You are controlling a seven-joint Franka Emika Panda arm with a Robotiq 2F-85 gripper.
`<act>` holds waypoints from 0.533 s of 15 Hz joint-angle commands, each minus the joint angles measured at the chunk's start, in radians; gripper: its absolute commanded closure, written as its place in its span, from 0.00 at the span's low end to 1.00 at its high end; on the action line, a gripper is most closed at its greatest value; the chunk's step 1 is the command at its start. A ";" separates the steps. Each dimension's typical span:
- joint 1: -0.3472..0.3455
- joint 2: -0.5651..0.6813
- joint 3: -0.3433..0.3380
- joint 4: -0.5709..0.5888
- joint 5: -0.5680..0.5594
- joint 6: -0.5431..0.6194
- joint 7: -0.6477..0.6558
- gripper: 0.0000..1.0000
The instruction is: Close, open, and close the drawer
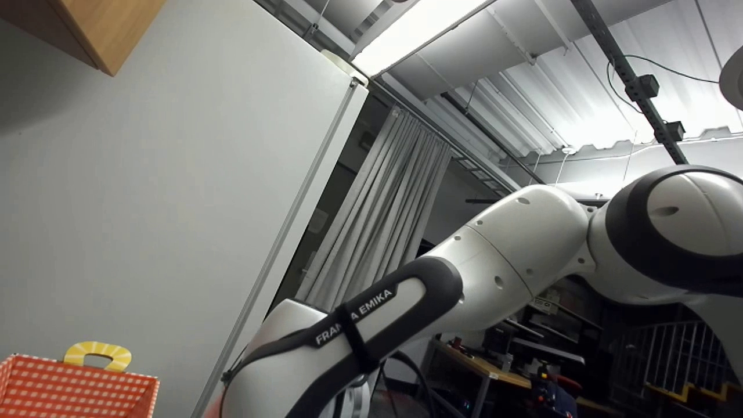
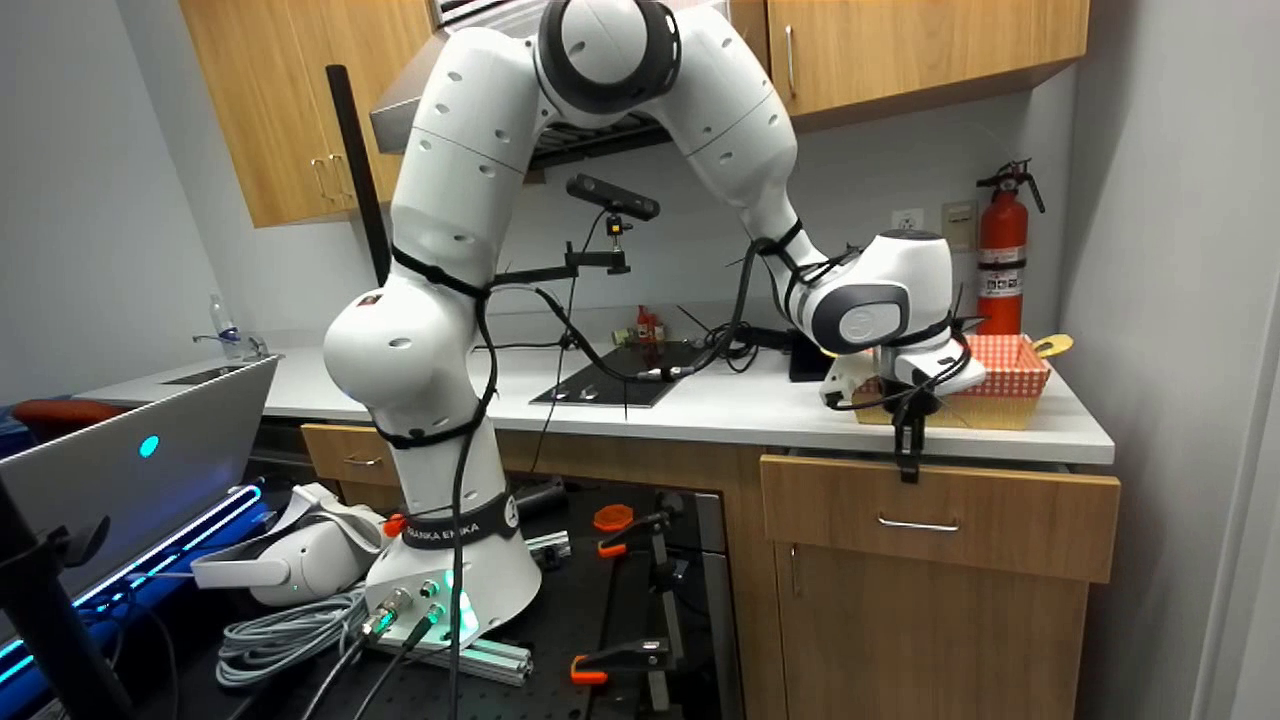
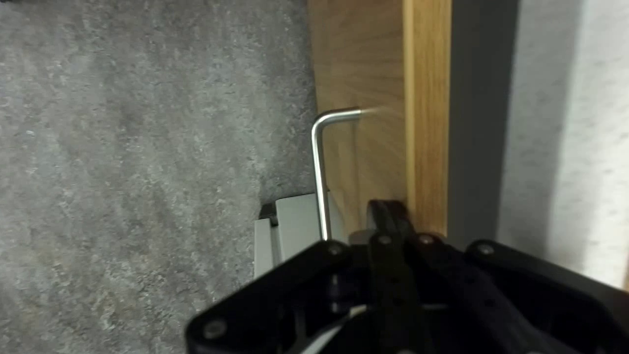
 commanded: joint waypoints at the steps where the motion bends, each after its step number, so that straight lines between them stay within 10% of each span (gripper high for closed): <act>1: -0.012 -0.020 0.025 0.025 0.072 -0.032 -0.081 1.00; 8: -0.127 -0.143 0.042 -0.026 0.166 -0.113 -0.288 1.00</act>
